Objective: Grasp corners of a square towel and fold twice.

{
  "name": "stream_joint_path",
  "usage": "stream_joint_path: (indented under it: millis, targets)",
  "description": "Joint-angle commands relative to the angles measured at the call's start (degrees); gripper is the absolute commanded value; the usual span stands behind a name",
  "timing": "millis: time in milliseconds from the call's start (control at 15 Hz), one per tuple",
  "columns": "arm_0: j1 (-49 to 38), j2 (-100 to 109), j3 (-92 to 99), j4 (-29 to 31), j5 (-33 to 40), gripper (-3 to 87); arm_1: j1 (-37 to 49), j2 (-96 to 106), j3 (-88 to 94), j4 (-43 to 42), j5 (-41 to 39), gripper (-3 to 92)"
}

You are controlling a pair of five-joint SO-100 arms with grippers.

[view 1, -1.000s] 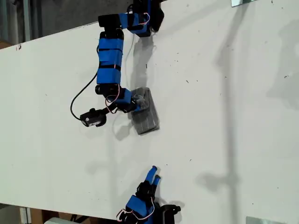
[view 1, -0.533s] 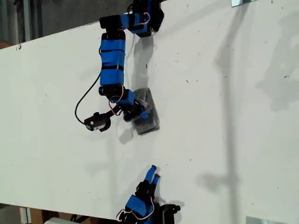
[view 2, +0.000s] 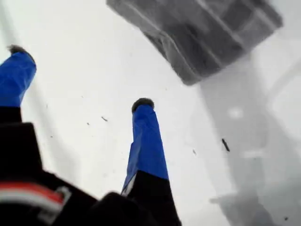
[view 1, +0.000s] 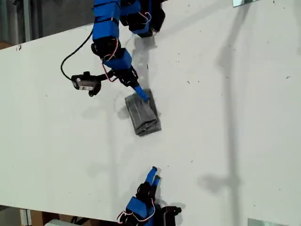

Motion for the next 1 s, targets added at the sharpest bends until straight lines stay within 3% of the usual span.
stream_joint_path:
  millis: [0, 200, 333, 467, 600, 667, 733, 800, 933]
  targets:
    - [-0.62, 0.26, -0.53, 1.76, -0.7, 24.1, -7.56, 7.65, 19.78, -1.85, 24.17, 40.9]
    - [0.26, 0.09, 0.0, 3.43, -0.62, 24.1, -18.11, 13.8, 36.04, -16.61, 40.52, 37.3]
    - [1.14, 0.09, 0.0, 3.43, 0.26, 24.1, -20.65, 7.91, 40.34, -28.3, 43.77, 39.6]
    - [2.55, -0.09, 0.62, 2.64, 4.75, 23.1, -19.42, -4.92, 35.68, -33.31, 44.03, 31.0]
    - [6.15, -0.09, 1.32, 1.67, 15.29, 22.6, -20.57, -11.6, 33.4, -39.11, 45.44, 30.6]
    - [6.59, -0.09, 1.32, 1.67, 28.21, 21.7, -20.48, -15.47, 33.13, -44.65, 45.0, 27.5]
    - [6.68, 0.0, 1.41, 1.05, 39.64, 20.7, -21.09, -21.27, 29.44, -42.36, 44.21, 28.2]
    - [6.5, 0.0, 1.41, 1.23, 38.41, 19.5, -21.27, -23.55, 27.86, -43.33, 44.82, 37.7]
    - [6.24, 0.0, 1.41, 1.23, 38.41, 17.3, -18.81, -28.83, 29.18, -53.96, 45.18, 63.3]
